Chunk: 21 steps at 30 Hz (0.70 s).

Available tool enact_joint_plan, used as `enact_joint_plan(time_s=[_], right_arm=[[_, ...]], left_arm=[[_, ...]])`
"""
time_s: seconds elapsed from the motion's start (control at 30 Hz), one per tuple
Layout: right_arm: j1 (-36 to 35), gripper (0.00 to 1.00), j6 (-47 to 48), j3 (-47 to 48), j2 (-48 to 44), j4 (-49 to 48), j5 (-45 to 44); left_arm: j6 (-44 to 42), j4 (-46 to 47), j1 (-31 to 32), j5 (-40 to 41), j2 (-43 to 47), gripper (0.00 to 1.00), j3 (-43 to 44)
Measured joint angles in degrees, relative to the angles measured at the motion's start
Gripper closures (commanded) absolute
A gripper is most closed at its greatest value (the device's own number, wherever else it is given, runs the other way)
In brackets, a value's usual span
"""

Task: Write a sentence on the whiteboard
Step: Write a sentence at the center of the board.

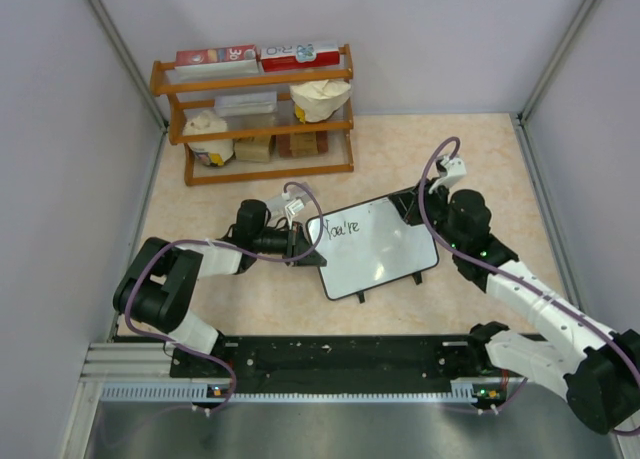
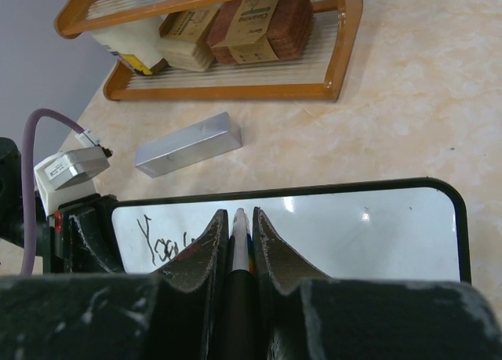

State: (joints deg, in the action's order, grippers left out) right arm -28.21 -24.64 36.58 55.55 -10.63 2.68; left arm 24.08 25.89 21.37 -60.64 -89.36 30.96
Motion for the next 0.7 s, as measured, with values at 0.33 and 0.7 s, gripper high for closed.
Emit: enact_joint_plan(time_s=[0.33, 0.7], right_arm=[[0.0, 1.0, 0.0, 1.0, 2.4, -0.1, -0.2], [0.0, 1.0, 0.0, 1.0, 3.1, 0.9, -0.2]], left_arm=[[0.0, 0.0, 0.0, 0.0, 0.0, 1.0, 0.0], [0.0, 0.0, 0.0, 0.0, 0.0, 1.0, 0.0]])
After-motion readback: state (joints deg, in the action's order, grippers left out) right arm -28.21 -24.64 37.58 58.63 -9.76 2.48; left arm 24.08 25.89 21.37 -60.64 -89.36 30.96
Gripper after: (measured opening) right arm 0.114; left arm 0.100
